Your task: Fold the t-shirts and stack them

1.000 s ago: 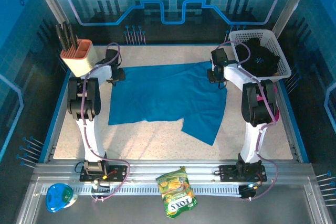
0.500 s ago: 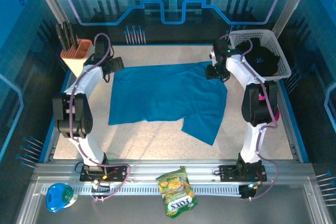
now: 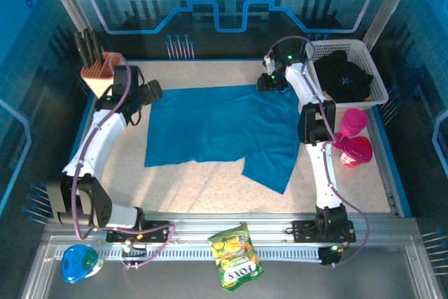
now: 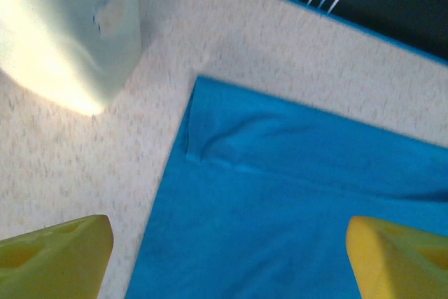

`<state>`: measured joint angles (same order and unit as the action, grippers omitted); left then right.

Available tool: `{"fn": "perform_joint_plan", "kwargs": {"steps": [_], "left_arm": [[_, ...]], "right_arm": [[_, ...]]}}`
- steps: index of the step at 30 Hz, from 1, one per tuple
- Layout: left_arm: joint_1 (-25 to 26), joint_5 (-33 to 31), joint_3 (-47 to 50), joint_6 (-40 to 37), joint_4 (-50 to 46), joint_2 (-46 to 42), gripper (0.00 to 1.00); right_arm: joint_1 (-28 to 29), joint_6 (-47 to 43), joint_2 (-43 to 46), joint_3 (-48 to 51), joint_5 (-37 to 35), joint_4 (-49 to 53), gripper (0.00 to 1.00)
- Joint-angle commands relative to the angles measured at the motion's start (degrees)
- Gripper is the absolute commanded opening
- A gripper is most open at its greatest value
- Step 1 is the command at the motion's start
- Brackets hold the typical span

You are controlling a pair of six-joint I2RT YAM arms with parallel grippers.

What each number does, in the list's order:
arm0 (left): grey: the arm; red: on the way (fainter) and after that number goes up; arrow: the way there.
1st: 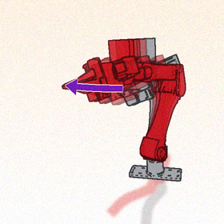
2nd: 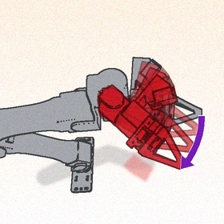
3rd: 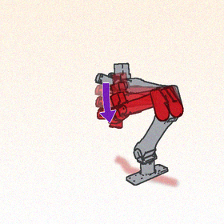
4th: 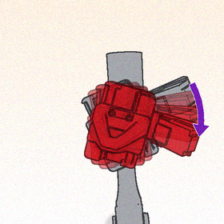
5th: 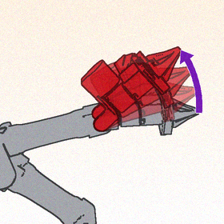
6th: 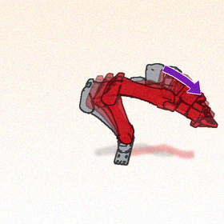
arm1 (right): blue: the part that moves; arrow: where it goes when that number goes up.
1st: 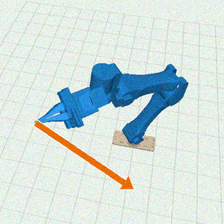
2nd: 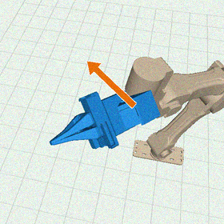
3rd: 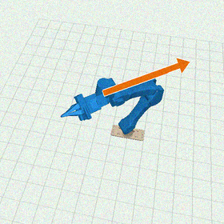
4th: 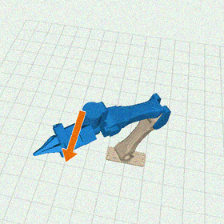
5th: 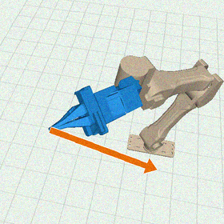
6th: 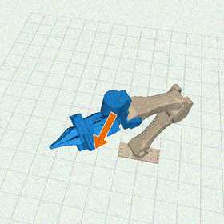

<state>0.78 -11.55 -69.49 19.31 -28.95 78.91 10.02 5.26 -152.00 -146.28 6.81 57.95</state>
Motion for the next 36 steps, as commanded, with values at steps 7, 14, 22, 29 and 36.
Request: {"fn": "perform_joint_plan", "kwargs": {"steps": [7,14,22,29,36], "left_arm": [[0.81,-0.45,5.10,2.25,-4.30,-8.59,0.90],[0.89,-0.15,3.69,2.04,-5.71,-8.77,0.90],[1.25,0.39,3.24,2.25,-5.56,-8.54,0.90],[1.76,0.57,2.92,2.18,-5.62,-8.60,0.90],[2.21,0.74,3.00,2.09,-5.63,-8.93,0.90]], "right_arm": [[-0.70,-0.43,1.09,4.38,4.66,-4.37,0.51],[-0.69,0.90,-0.13,4.03,6.37,-6.17,0.48],[-0.57,1.11,2.52,5.67,6.97,-7.40,0.27],[-0.60,0.98,6.82,9.64,6.99,-8.24,0.15],[0.48,3.88,14.06,18.49,5.59,-11.62,0.08]]}}
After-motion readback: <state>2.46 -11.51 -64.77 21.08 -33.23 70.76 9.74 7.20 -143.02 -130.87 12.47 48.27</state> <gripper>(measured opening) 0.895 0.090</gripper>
